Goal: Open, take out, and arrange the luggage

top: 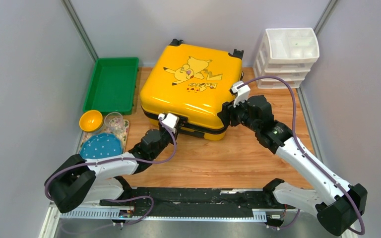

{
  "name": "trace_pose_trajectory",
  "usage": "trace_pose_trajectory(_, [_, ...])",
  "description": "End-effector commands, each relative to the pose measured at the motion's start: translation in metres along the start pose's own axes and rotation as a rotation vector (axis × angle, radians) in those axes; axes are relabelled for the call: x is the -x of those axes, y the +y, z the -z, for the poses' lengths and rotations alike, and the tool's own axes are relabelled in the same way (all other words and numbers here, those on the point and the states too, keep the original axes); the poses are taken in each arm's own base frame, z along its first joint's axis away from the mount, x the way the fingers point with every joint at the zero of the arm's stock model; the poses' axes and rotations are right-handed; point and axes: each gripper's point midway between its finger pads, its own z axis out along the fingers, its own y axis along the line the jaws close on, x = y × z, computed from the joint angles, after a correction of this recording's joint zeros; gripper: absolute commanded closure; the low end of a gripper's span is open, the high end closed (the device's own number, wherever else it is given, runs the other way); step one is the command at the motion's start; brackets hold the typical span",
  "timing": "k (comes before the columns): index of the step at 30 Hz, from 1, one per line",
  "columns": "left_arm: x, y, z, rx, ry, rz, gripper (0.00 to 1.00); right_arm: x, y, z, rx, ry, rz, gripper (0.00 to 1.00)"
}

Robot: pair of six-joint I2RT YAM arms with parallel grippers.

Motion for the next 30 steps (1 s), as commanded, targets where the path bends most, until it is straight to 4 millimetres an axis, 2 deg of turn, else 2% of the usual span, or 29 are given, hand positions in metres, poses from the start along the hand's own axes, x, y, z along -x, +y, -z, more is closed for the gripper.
trace_pose_trajectory(1, [0.026,-0.007,-0.001,-0.037,-0.093,-0.007,1.0,-0.012,0.004,0.0,0.031,0.038,0.016,0.46])
trace_pose_trajectory(5, [0.027,-0.005,0.005,-0.048,-0.092,-0.032,1.0,-0.004,0.013,0.0,0.083,0.027,0.044,0.46])
trace_pose_trajectory(10, [0.022,-0.009,0.012,-0.087,-0.073,-0.025,1.0,0.014,0.012,-0.001,0.06,-0.023,0.148,0.46])
trace_pose_trajectory(16, [0.028,-0.018,0.003,-0.125,-0.111,-0.028,1.0,0.008,0.01,-0.005,0.058,0.0,0.154,0.46])
trace_pose_trajectory(20, [0.02,-0.023,-0.003,-0.145,-0.09,-0.028,1.0,0.008,0.007,-0.004,0.041,-0.002,0.155,0.46])
trace_pose_trajectory(26, [0.013,-0.017,-0.007,-0.103,-0.065,-0.008,1.0,0.003,0.007,-0.005,0.039,0.0,0.136,0.45])
trace_pose_trajectory(30, [0.015,-0.02,-0.008,-0.113,-0.071,0.013,0.87,0.002,0.008,-0.007,0.041,-0.003,0.127,0.45])
